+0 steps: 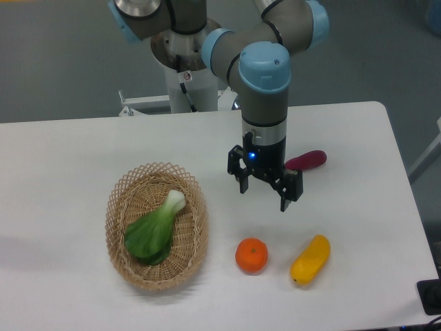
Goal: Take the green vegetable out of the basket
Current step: 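Move the open gripper over the bok choy stem in the basket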
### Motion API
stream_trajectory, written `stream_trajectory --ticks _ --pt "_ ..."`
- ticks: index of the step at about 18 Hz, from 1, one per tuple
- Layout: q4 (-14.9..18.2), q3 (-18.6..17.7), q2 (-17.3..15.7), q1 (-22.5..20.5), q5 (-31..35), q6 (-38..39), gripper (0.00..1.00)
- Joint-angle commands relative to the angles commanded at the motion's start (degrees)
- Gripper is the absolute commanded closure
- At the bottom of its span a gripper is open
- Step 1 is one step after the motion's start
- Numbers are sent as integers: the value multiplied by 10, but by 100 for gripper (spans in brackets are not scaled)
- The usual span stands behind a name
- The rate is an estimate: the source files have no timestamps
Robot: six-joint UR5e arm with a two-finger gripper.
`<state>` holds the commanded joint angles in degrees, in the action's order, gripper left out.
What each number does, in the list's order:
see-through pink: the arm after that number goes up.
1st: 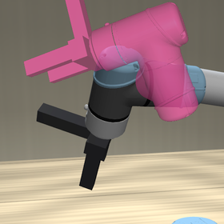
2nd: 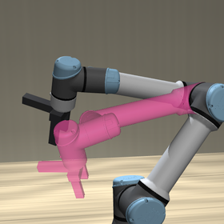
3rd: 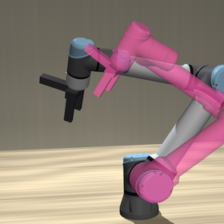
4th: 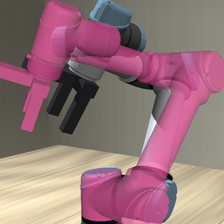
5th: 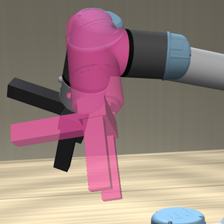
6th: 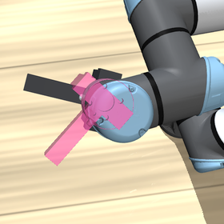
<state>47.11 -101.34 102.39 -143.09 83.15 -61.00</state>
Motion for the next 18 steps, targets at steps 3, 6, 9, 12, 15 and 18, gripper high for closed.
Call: stream_trajectory --ticks 3,6,9,12,15,18 --pt "-5 -1 7 6 -4 19 0" --pt "-8 -4 5 17 -4 60 0" --pt "-7 -10 3 49 3 125 0" --pt "-11 -46 1 85 21 150 0" --pt "-11 -75 -9 132 54 150 0" --pt "-10 -89 -10 164 64 141 0"
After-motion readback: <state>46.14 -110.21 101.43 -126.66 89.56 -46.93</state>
